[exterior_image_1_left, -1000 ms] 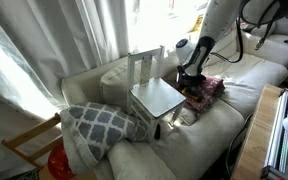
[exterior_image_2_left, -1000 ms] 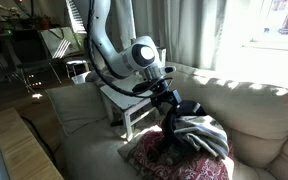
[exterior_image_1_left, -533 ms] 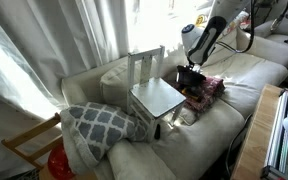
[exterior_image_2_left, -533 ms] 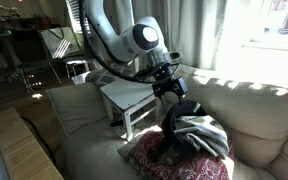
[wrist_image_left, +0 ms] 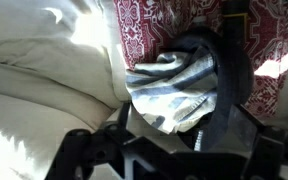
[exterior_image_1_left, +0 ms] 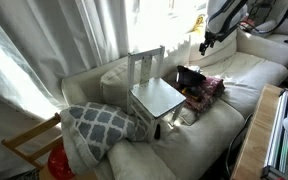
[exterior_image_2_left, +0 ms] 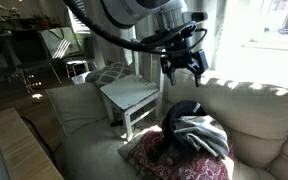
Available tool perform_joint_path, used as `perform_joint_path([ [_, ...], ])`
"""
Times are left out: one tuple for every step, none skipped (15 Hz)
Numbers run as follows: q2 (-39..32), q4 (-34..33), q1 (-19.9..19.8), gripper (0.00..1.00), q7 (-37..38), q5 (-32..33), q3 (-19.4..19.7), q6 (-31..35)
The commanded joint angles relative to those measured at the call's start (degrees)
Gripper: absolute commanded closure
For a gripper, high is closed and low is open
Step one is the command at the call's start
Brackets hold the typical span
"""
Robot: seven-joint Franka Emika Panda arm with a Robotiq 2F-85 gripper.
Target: Put the striped grey and white towel inside the black hat and then put the black hat on the maroon fleece
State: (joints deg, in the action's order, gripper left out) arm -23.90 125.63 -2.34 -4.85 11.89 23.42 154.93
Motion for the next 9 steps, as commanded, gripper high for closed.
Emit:
perform_joint_path([
  [11.79,7.93,-10.2,0.0,-9.11,-5.47,-7.26,0.87],
  [13.82,9.02,-12.34,0.0,-12.31,-8.0,-8.77,0.74],
  [15.56,9.82,-14.02,0.0,-15.39,-10.86,-9.97,0.38],
  [16.93,10.39,-15.24,0.0,-18.35,-13.42,-10.64,0.04],
  [18.21,10.8,-16.18,0.0,-21.24,-16.13,-11.15,-0.37],
  [19.17,11.01,-16.71,0.0,-23.64,-18.4,-11.34,-0.8],
  [20.12,11.1,-17.13,0.0,-26.4,-21.02,-11.51,-1.34],
  [20.67,10.93,-17.34,0.0,-28.85,-23.36,-11.48,-1.82],
  [21.06,10.78,-17.42,0.0,-31.37,-25.85,-11.44,-2.07],
])
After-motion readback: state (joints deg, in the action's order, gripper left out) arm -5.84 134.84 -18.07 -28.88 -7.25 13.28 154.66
